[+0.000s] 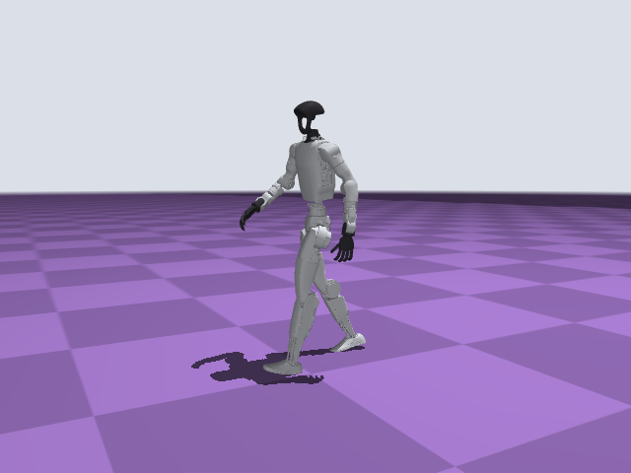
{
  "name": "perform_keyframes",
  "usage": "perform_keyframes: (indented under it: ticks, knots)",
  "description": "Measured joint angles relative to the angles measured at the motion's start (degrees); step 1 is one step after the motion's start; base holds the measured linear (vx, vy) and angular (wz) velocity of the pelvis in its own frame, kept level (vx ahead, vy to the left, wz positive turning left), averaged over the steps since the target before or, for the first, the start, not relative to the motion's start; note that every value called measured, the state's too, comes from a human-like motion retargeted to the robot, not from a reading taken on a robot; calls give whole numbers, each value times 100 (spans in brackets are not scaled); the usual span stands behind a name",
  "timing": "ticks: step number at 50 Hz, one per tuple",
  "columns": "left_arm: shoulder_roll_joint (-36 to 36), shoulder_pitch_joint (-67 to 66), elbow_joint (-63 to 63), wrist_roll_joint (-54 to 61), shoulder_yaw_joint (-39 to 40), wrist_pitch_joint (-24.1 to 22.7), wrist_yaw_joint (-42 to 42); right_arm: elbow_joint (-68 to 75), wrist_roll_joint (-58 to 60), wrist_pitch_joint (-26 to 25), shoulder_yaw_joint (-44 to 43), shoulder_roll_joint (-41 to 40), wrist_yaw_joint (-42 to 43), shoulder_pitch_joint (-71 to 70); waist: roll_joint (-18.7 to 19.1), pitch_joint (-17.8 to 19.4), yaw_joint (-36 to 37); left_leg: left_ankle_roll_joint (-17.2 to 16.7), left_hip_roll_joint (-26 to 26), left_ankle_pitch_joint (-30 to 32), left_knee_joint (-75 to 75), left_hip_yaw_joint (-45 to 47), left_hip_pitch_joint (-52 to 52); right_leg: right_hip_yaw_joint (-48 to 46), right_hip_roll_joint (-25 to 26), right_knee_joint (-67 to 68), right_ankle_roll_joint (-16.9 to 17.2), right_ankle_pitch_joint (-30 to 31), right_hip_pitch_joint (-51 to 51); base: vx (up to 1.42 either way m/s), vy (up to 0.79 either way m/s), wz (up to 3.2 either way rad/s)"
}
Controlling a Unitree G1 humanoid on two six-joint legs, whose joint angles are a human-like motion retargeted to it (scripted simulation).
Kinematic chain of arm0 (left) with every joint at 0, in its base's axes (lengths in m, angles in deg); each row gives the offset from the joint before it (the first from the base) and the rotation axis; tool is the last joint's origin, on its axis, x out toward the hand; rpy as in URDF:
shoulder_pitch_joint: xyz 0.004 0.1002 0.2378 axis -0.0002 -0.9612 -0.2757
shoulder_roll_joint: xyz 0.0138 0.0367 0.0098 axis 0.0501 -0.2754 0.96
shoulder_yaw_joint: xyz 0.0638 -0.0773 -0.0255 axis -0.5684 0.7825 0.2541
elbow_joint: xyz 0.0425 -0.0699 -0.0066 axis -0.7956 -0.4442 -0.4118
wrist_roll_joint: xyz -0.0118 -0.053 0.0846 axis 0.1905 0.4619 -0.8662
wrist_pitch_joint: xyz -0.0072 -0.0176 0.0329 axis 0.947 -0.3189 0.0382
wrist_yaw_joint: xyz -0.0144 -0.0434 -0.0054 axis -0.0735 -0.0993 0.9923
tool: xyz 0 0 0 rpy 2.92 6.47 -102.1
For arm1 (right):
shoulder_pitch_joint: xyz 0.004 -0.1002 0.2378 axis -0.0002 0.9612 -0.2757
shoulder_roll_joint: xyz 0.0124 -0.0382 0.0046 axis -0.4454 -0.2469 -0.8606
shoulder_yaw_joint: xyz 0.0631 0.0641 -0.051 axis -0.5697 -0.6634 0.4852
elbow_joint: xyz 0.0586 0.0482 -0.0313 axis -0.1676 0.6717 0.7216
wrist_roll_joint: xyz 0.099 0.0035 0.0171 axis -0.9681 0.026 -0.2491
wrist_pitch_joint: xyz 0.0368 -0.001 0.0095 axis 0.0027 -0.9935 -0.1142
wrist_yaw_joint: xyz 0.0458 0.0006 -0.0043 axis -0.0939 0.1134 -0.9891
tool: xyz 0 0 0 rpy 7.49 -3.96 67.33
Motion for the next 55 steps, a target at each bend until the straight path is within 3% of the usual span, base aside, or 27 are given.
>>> perform_keyframes:
  ticks: [3, 7, 11, 14, 17, 21, 24, 30, 39, 47, 55]
  knots:
    - [483, 137, 853, 44, -259, -240, 79, -643, 177, 207, 109, 267, -80, 833, 55, -119, -23, 71, 64, 13, 17, -140, 337, -202, 129, 1255, -144, 762, -345, 69, 28, 10]
    - [1310, 431, 2216, 139, -622, -489, 326, -1581, 62, 359, 5, 717, -130, 1919, 64, -276, -107, 148, 73, -368, 225, -309, 516, -794, 22, 3634, -222, 1684, -1622, 57, 26, 19]
    - [2195, 618, 3653, 245, -808, -713, 440, -2591, -141, 532, -302, 1393, -238, 2736, 173, -301, -409, 13, 57, -602, 386, -448, 606, -1248, -88, 4759, -436, 1269, -2709, 44, 19, 34]
    - [2868, 568, 4672, 332, -885, -910, 217, -3358, -295, 732, -624, 2000, -551, 3278, 296, -270, -820, -84, -1, -755, 460, -651, 694, -1433, -9, 4258, -470, 737, -3034, 39, 12, 73]
    - [3538, 370, 5618, 505, -900, -1059, -234, -4147, -575, 878, -1063, 2620, -1114, 3847, 318, -190, -1313, -101, -223, -887, 479, -930, 822, -1544, -58, 2687, -399, 503, -2933, 38, 7, 104]
    - [4355, 0, 6689, 835, -798, -1083, -552, -5292, -935, 793, -1816, 3341, -1760, 4615, 6, 103, -1903, -4, -869, -1064, 415, -1343, 1175, -1250, -426, -34, 77, 1086, -2392, 37, 1, 110]
    - [4736, -281, 7279, 831, -762, -1189, -381, -6153, -961, 806, -2186, 3664, -1806, 5043, -137, 237, -1983, 71, -1107, -1191, 367, -1432, 1393, -927, -579, -716, 382, 1595, -2277, 31, -4, 26]
    - [4704, -332, 7741, 573, -1127, -1722, 390, -7175, -599, 1305, -2073, 3881, -1029, 4894, -66, 250, -1828, 112, -1126, -1339, 454, -1341, 1454, -874, -583, -838, 403, 1476, -2121, 22, -5, -14]
    - [4488, 413, 7403, -528, -1730, -2266, 1617, -7179, 403, 1790, -1452, 4222, 53, 4055, -28, 393, -1822, 222, -1094, -1483, 559, -1376, 1205, -973, -549, -1022, 599, 1355, -2201, 11, -7, 6]
    - [4354, 1078, 7044, -1259, -2372, -2667, 2292, -6876, 724, 2093, -827, 4173, 567, 3523, -37, 486, -1761, 134, -920, -1441, 336, -1354, 1145, -1064, -360, -1162, 628, 1283, -2268, 7, -10, 2]
    - [4236, 1063, 6793, -1665, -2275, -2765, 2612, -6677, 922, 2187, -877, 4029, 763, 3592, -96, 387, -1700, 104, -878, -1499, 315, -1338, 1165, -1075, -312, -1198, 628, 1145, -2246, 9, -6, 0]
